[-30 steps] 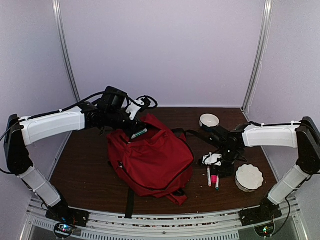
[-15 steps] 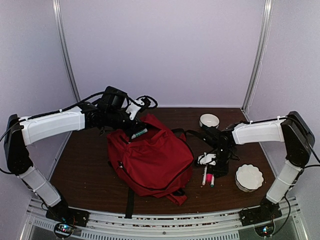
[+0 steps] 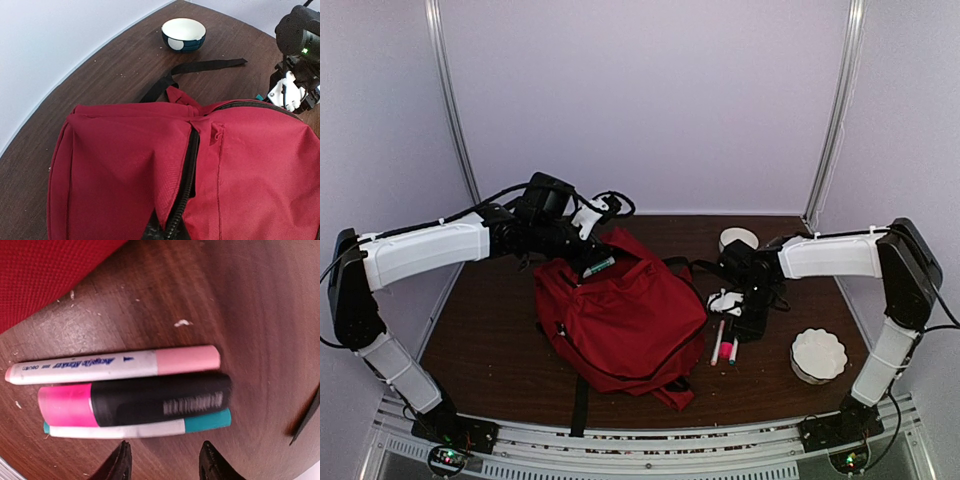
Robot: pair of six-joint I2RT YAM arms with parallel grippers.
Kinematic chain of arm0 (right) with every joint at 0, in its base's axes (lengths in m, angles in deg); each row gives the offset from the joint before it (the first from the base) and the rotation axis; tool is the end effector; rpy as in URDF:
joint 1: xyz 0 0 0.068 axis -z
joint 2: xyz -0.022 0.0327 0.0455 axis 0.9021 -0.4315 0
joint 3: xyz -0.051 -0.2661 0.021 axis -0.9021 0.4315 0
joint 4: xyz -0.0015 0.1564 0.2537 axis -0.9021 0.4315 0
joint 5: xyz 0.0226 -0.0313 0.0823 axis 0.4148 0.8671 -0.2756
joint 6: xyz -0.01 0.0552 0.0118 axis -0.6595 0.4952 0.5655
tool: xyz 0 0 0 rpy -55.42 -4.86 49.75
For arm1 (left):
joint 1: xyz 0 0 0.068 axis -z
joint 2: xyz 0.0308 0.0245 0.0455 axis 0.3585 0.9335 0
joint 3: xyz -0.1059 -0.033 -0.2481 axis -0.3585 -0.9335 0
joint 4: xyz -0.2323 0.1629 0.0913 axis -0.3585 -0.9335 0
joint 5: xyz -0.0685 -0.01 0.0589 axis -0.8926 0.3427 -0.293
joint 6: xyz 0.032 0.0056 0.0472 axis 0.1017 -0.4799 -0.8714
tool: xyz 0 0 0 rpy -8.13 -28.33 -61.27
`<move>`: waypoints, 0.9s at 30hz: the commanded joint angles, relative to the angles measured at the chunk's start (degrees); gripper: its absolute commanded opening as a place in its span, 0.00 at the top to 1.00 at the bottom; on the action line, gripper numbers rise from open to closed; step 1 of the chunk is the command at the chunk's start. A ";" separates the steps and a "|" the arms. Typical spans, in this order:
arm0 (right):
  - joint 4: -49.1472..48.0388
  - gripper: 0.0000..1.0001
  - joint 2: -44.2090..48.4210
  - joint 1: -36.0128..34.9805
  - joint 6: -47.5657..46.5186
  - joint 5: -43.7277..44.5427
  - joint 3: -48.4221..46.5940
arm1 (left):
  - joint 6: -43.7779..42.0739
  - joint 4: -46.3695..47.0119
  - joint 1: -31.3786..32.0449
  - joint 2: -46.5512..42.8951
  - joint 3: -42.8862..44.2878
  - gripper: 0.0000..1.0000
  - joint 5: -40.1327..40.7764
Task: Pack the student bag
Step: Move the pen to the center of the board, then adjust the pen at the center of the board.
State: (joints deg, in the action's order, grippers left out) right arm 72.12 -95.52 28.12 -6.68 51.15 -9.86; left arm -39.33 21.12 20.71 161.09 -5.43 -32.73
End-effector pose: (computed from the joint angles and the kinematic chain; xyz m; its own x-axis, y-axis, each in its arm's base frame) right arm 0.2744 0.2043 0.1376 -0.3619 -0.9248 -0.1177 -0.9304 0.3662 -0.0163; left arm 0.2949 -0.2708 0.2810 -0.4540 0.4212 -0.7851 0.7498 0.6567 -0.0813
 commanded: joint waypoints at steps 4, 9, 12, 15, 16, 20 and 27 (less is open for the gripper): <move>3.31 0.52 4.78 0.30 4.91 -4.61 -0.77 | 0.27 2.29 0.03 -0.58 2.88 1.00 -2.14; 1.77 0.49 3.37 -0.14 5.86 -6.32 -0.11 | 0.26 2.20 0.03 -0.44 2.80 1.00 -1.95; 1.30 0.47 3.01 -0.45 6.41 -7.65 -0.02 | 0.19 2.20 0.03 -0.50 2.84 1.00 -2.03; 0.83 0.46 2.92 -1.15 6.39 -7.69 0.19 | 0.24 2.25 0.04 -0.59 2.88 1.00 -2.13; 0.57 0.46 2.65 -1.47 6.43 -7.37 0.29 | 0.23 2.13 0.03 -0.56 2.88 1.00 -2.21; -0.31 0.46 0.91 -2.49 6.93 -5.36 0.09 | 0.18 2.12 0.03 -0.59 2.90 1.00 -2.18; -1.51 0.46 -1.68 -3.09 7.84 -3.45 -0.47 | 0.18 2.08 0.04 -0.65 2.91 1.00 -2.18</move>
State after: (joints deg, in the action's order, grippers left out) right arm 72.02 -95.92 25.69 0.23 45.69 -9.84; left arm -39.33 21.01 20.66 161.09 -5.26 -32.73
